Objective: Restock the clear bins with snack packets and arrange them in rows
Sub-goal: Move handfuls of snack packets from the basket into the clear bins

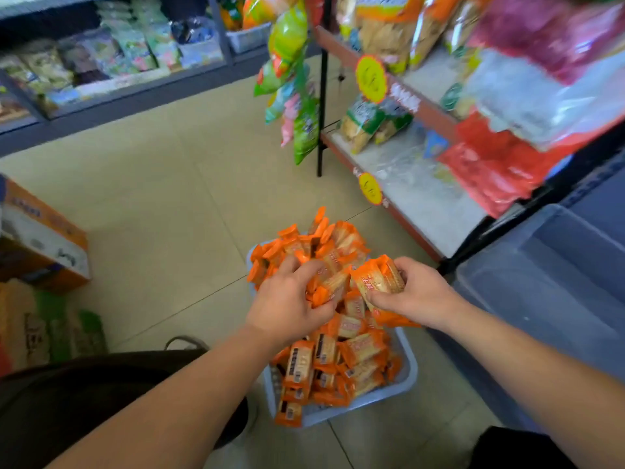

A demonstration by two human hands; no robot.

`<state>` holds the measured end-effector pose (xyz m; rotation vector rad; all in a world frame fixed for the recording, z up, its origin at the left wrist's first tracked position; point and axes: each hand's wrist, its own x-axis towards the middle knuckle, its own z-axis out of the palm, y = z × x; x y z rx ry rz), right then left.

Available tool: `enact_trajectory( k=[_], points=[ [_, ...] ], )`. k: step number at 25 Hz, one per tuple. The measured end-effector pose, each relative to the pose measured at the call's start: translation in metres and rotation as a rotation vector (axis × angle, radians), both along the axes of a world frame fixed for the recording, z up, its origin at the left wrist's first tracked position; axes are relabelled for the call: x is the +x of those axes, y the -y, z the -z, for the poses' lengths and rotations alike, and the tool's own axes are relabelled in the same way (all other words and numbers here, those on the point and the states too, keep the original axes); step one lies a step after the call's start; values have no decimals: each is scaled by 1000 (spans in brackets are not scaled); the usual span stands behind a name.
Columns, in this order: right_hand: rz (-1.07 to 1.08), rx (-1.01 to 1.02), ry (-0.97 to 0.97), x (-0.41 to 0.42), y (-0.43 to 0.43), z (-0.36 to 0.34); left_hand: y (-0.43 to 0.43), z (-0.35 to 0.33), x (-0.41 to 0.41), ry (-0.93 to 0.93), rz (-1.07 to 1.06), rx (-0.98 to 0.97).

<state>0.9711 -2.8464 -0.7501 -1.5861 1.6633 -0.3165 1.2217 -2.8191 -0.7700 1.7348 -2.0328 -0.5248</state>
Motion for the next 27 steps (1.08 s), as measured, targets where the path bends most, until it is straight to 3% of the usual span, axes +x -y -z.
enact_trajectory(
  k=[7, 10, 13, 18, 22, 25, 27],
  points=[
    [258, -21, -138, -148, -52, -86, 5, -66, -109, -196, 237, -139],
    [495, -60, -140, -223, -76, -84, 14, -75, -190, -332, 265, -123],
    [594, -22, -163, -274, -102, -51, 21, -64, -275, -402, 329, -67],
    [509, 33, -213, -291, -94, -2, 42, -8, -352, -63, 391, 145],
    [170, 215, -521, -276, -84, 38, 49, 34, -361, 362, 471, 382],
    [121, 276, -667, -275, -80, 53, 53, 34, -360, 411, 544, 473],
    [103, 349, -679, -273, -73, 56, 54, 22, -352, 375, 570, 405]
  ],
)
